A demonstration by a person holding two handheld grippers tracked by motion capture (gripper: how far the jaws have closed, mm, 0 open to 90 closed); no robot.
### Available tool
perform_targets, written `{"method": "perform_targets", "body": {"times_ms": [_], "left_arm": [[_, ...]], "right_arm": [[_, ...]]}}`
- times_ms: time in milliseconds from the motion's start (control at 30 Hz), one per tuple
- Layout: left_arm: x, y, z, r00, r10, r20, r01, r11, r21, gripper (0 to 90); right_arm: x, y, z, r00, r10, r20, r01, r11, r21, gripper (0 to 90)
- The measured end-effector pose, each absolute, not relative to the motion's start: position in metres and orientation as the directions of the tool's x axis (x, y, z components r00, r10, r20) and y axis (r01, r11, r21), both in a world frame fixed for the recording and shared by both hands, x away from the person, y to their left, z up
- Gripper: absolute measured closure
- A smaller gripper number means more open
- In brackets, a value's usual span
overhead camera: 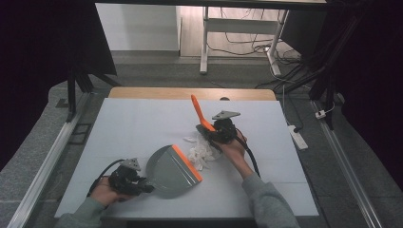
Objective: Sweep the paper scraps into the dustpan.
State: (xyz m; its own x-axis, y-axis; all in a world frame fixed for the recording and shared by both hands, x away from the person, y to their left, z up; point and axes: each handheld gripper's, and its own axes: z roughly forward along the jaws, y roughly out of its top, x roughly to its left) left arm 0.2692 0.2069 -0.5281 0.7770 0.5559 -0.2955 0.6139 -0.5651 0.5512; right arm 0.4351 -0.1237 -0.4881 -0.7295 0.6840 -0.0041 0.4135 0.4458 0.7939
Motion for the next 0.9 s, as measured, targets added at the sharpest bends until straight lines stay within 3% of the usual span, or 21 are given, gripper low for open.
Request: {"method": "perform_targets", "body": {"times_ms": [633, 900], "left_arm": [[0.269, 0.207, -0.528, 0.774, 0.560, -0.296, 0.617, -0.561, 0.552, 61.0], [0.269, 0.207, -0.528, 0.773, 0.561, -0.297, 0.618, -0.560, 0.552, 61.0]], "right_arm": [[0.386, -0.067, -0.485, -0.855, 0.518, 0.034, 0.347, 0.523, 0.779, 70.3], [0.380, -0.068, -0.471, -0.866, 0.496, 0.060, 0.330, 0.477, 0.815, 70.3]]}}
